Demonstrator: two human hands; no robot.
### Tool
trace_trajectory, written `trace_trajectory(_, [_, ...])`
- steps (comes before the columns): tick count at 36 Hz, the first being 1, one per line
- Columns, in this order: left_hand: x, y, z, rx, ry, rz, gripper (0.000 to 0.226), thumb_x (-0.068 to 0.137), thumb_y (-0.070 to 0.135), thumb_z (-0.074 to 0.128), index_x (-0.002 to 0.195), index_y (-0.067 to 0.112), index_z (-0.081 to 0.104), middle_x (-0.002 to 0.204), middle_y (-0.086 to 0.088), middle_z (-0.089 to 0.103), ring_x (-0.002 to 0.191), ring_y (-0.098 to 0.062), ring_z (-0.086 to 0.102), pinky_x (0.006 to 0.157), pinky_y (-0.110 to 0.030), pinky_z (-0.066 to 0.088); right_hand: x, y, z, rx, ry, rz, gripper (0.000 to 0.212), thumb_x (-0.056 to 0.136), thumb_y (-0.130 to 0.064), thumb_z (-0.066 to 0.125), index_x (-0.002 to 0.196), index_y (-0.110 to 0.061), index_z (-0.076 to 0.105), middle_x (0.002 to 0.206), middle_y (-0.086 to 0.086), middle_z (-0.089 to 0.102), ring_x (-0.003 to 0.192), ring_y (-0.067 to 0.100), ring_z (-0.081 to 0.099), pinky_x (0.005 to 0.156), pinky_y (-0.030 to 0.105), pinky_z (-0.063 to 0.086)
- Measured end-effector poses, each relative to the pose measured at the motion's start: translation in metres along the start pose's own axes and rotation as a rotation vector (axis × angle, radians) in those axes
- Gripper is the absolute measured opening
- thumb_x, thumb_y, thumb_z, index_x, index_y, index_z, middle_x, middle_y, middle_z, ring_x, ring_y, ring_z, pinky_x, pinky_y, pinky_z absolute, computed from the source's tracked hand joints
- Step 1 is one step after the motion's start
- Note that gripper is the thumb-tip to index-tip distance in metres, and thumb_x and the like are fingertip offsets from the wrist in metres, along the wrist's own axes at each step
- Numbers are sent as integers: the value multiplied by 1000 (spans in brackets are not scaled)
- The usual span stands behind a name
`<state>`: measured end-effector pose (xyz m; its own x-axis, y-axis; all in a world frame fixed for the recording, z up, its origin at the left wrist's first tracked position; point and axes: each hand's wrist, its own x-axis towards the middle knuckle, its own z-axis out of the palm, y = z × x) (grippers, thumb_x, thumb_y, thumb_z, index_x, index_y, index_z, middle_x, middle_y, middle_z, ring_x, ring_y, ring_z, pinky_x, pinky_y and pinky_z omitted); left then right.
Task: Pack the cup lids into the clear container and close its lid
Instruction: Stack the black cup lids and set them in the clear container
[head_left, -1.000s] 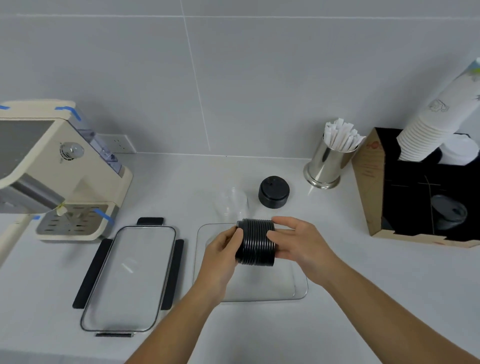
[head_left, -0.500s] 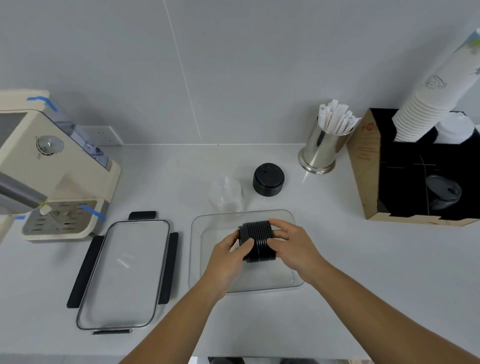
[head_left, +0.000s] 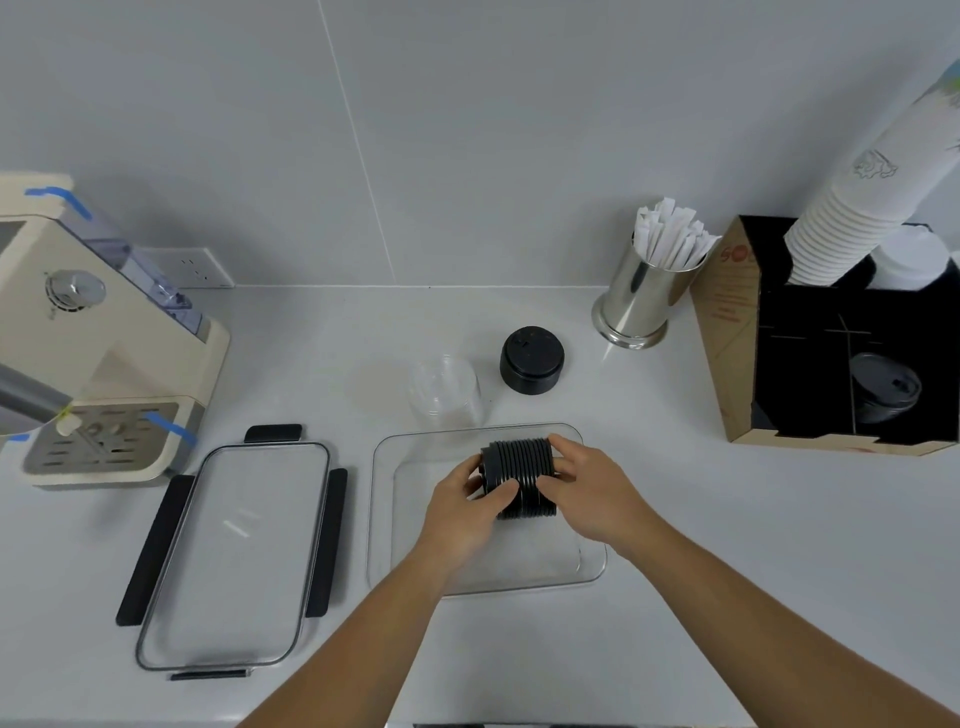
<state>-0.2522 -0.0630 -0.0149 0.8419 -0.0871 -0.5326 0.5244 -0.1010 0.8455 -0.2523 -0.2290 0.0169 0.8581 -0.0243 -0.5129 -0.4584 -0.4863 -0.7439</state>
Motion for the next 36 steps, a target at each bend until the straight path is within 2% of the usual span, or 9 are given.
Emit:
trace_trajectory(1, [1,0,1,-3,4,1,33,84,17,72,107,41,65,107,8,73,95,0,68,66,-9,50,-1,1,-3,-23,28,-11,37,90,-14,56,126,-12,54,111,5,71,101,24,66,71,30,56])
trace_trajectory(3, [2,0,3,-4,14,-2,35,84,18,72,112,37,66,108,8,73,97,-1,67,69,-11,50,-3,5,-11,-33,102,-42,43,90,-16,58,133,-14,54,117,1,70,107,16,65,80,16,50])
trace_trajectory(5, [4,-1,5,-3,20,-8,35,83,20,73,112,38,64,109,8,72,101,-3,66,73,-14,50,-5,9,-19,-11,201,-65,43,89,-17,62,132,-20,58,107,-6,70,95,3,64,74,2,40])
trace_trajectory(8, [5,-2,7,-7,26,-13,38,82,21,74,117,35,64,109,9,71,99,1,65,68,-10,49,-2,17,-27,1,322,-65,36,87,-19,66,123,-22,65,101,-8,69,83,-1,62,69,6,40])
trace_trajectory(13, [6,-3,14,-15,16,-7,44,83,20,74,125,28,63,115,4,70,103,1,63,79,-16,52,1,30,-29,13,160,21,45,84,-26,67,128,-29,59,118,-8,65,92,2,65,67,12,45])
trace_trajectory(18, [8,-5,25,11,6,-4,51,82,22,75,130,27,58,119,1,67,108,-9,63,92,-30,53,2,39,-26,134,130,34,51,86,-17,67,134,-28,55,122,0,68,93,12,70,82,34,59])
trace_trajectory(23, [8,-9,30,5,9,8,50,80,25,76,126,31,58,118,4,68,106,-8,65,85,-23,53,3,41,-25,131,147,16,53,87,-17,68,137,-26,52,123,1,68,89,5,70,72,25,58])
trace_trajectory(28, [7,-6,28,25,-8,13,43,81,24,76,117,39,57,116,6,68,103,-3,64,73,-13,51,3,42,-25,120,139,18,57,87,-19,68,140,-24,48,127,1,66,94,10,68,78,29,58])
trace_trajectory(36, [7,-8,24,69,19,-1,56,79,28,78,130,28,56,118,2,67,105,-14,66,93,-33,55,1,41,-23,108,135,9,59,88,-23,66,143,-28,44,130,0,63,95,7,67,64,11,50])
